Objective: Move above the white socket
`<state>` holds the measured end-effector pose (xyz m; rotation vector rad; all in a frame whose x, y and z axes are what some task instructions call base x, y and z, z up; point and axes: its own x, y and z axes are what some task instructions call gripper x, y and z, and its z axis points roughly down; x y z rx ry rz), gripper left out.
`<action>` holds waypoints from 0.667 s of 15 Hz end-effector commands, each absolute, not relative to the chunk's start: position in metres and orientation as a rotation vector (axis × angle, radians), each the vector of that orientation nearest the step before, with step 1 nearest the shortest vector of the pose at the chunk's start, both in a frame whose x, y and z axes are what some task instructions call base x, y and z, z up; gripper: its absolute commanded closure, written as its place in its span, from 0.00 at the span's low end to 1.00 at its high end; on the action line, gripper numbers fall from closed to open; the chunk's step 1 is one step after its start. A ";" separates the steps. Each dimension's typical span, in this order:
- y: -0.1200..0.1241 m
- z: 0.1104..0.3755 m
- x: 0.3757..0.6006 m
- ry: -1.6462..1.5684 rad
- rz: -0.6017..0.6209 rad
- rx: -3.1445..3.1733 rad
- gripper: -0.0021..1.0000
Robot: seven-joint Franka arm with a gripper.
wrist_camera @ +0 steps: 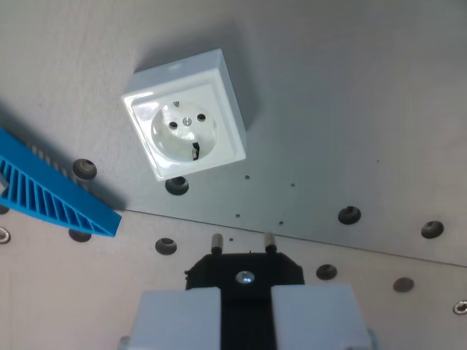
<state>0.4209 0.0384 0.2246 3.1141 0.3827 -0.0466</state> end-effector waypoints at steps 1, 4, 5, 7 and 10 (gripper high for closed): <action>0.042 0.212 0.416 0.535 0.111 3.086 1.00; 0.045 0.202 0.415 0.572 0.104 3.079 1.00; 0.046 0.199 0.415 0.584 0.104 3.077 1.00; 0.047 0.191 0.414 0.611 0.105 3.070 1.00; 0.050 0.179 0.413 0.648 0.119 3.060 1.00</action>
